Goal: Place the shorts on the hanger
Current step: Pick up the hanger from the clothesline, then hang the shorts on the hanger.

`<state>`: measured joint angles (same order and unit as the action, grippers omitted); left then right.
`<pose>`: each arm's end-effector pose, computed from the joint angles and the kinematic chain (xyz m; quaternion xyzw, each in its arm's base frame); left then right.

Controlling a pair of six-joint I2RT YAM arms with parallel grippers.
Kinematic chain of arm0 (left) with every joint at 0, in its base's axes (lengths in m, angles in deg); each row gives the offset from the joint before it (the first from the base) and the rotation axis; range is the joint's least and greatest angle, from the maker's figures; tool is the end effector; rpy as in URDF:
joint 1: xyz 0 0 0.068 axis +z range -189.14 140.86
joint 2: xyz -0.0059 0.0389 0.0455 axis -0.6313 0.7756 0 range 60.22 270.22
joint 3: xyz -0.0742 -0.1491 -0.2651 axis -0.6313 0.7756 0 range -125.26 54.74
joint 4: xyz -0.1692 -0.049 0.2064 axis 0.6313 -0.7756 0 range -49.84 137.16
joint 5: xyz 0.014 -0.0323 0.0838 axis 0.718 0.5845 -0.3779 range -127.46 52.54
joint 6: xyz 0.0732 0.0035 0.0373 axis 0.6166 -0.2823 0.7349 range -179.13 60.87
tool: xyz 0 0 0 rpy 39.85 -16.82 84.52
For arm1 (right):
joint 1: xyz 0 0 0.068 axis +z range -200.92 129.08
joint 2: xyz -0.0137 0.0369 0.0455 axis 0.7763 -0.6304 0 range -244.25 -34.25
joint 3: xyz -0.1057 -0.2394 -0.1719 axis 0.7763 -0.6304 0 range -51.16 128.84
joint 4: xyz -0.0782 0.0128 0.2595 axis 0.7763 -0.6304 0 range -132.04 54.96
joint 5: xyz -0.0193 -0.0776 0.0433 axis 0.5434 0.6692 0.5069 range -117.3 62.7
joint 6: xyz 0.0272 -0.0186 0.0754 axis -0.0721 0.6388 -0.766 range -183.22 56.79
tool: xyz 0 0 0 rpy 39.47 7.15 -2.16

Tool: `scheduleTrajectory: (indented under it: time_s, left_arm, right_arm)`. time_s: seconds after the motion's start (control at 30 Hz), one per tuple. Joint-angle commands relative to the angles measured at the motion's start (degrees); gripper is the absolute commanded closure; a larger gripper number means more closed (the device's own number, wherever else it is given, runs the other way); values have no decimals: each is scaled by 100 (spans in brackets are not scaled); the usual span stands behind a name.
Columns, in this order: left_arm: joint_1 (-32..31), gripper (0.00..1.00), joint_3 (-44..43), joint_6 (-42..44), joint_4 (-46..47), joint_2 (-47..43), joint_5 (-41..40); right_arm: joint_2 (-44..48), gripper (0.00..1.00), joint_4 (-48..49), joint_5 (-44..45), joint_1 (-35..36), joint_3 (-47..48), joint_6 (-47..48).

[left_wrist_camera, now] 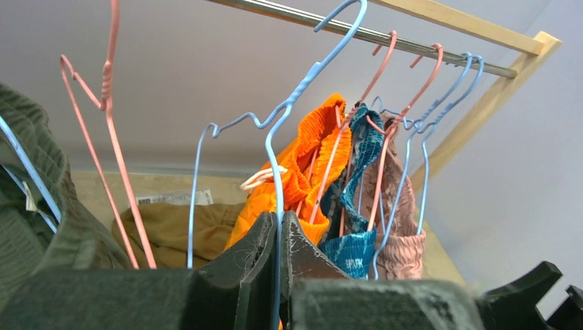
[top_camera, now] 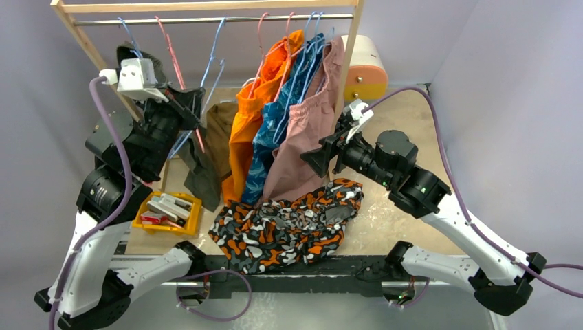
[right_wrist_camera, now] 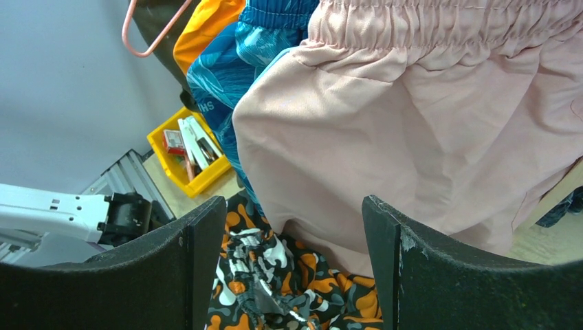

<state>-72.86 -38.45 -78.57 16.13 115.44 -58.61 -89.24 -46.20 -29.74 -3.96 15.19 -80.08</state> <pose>0.1391 -0.0618 0.5858 -0.0554 0.6638 -0.2205 0.7126 0.1542 0.1694 0.4733 -0.1977 0.6776 0.3871 0.5932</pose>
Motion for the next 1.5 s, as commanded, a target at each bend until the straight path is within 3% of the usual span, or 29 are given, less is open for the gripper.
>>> scheduleTrajectory:
  time_s: [0.0,0.23,0.47,0.73,1.23,1.47]
  left_arm:
    - [32,100,213,-186,300,-290,217]
    - [32,100,303,-267,426,-342,552]
    - [32,100,878,-358,806,-949,997]
    - [33,100,694,-503,280,-1259,987]
    - [32,100,926,-1117,-424,-1876,1355]
    - [32,100,1227,-1237,-283,-2051,1373]
  right_arm:
    - [126,25,194,103,6,36,-19]
    - [104,25,244,44,6,61,-49]
    - [324,24,273,-565,6,154,-280]
    - [441,23,378,-1050,6,302,-477]
    - [-537,21,2311,-2177,71,939,-1717]
    - [-1389,21,2717,-871,1042,1431,-2033]
